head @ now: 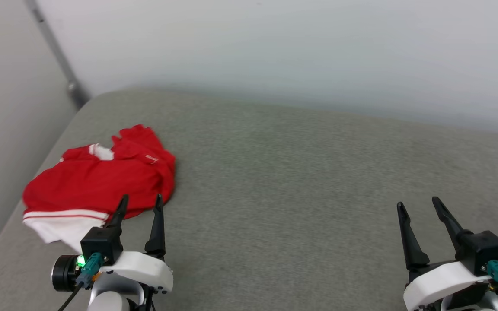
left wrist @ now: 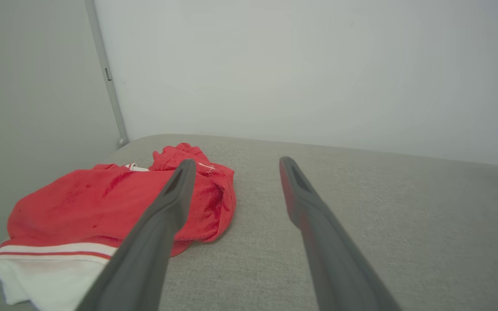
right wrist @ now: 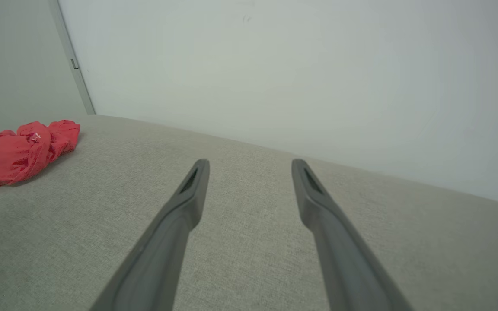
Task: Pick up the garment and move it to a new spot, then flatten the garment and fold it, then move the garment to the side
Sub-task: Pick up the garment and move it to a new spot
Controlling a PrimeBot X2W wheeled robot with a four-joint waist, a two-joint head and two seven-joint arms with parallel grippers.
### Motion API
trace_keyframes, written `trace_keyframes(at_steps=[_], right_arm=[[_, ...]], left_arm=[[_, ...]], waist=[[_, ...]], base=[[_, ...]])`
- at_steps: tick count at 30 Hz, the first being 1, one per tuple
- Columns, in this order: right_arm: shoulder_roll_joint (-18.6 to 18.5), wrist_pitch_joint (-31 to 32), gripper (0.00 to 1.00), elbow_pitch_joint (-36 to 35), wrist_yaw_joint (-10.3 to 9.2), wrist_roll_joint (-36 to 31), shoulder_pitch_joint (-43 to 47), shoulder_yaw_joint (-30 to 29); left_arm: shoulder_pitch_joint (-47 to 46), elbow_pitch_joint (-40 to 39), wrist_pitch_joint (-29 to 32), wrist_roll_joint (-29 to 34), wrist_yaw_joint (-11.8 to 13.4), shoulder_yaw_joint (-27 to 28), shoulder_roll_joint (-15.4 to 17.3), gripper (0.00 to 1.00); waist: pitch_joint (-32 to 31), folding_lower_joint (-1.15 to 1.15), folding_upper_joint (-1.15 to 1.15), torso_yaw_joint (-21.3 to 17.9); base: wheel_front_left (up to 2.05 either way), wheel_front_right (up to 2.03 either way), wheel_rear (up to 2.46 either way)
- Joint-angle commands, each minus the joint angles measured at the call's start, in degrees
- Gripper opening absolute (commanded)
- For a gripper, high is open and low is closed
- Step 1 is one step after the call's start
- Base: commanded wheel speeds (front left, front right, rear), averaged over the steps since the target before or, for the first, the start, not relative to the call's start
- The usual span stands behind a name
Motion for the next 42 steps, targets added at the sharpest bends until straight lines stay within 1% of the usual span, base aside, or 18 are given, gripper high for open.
trace_keyframes(at_steps=[1,8,12,17,21,26,33,36,39,42], right_arm=[[0.1,-0.4,1.00,0.0,-0.02,-0.2,-0.8,0.5],[0.1,-0.7,1.00,0.7,-0.03,0.4,-2.1,2.9],[0.1,-0.9,1.00,1.1,-0.02,0.7,-2.7,4.2],[0.1,-1.2,1.00,1.6,-0.03,0.8,-3.2,4.8],[0.1,-1.3,1.00,2.0,-0.03,1.0,-3.4,5.2],[0.1,-1.3,1.00,2.3,-0.03,1.0,-3.9,5.5],[0.1,-0.9,1.00,2.3,-0.03,0.6,-4.2,5.5],[0.1,-0.3,1.00,1.5,-0.03,0.0,-5.1,5.4],[0.1,0.4,1.00,0.5,-0.02,-0.6,-6.6,5.4],[0.1,1.2,1.00,-0.6,-0.03,-1.4,-8.4,5.4]], left_arm=[[-0.2,0.3,-0.1,-0.4,0.1,0.6,0.1,1.00],[0.8,0.4,-0.1,-0.9,0.3,2.5,-0.2,1.00],[1.1,0.1,-0.1,-0.9,0.4,3.5,-0.3,1.00],[1.5,-0.5,-0.1,-0.5,0.2,4.0,-0.5,1.00],[1.5,-0.8,-0.1,-0.4,0.0,4.2,-0.6,1.00],[0.7,-1.1,-0.1,0.0,-0.3,4.4,-0.6,1.00],[-2.3,-1.2,-0.1,-0.3,-0.5,5.2,-0.7,1.00],[-6.6,-0.8,-0.1,-0.7,-1.1,5.5,0.2,1.00],[-12.7,1.0,0.0,-1.6,-1.5,6.2,2.0,1.00],[-19.9,2.3,2.9,-3.1,-2.0,7.0,4.4,1.00]], waist=[[0.4,0.00,0.00,4.8],[0.8,0.00,0.00,12.4],[0.9,0.00,0.00,15.6],[1.0,0.00,0.00,18.1],[1.1,0.00,0.00,18.9],[1.3,0.00,0.00,18.9],[2.0,0.00,0.00,17.4],[4.0,0.00,0.00,15.8],[6.9,0.00,0.00,13.5],[10.7,0.00,0.00,10.6]], base=[[0.00,0.00,0.00],[0.00,0.00,0.00],[0.00,0.00,0.00],[0.00,0.00,0.00],[0.00,0.00,0.00],[0.00,0.00,0.00],[0.00,0.00,0.00],[0.00,0.00,0.00],[0.00,0.00,0.00],[0.00,0.00,0.00]])
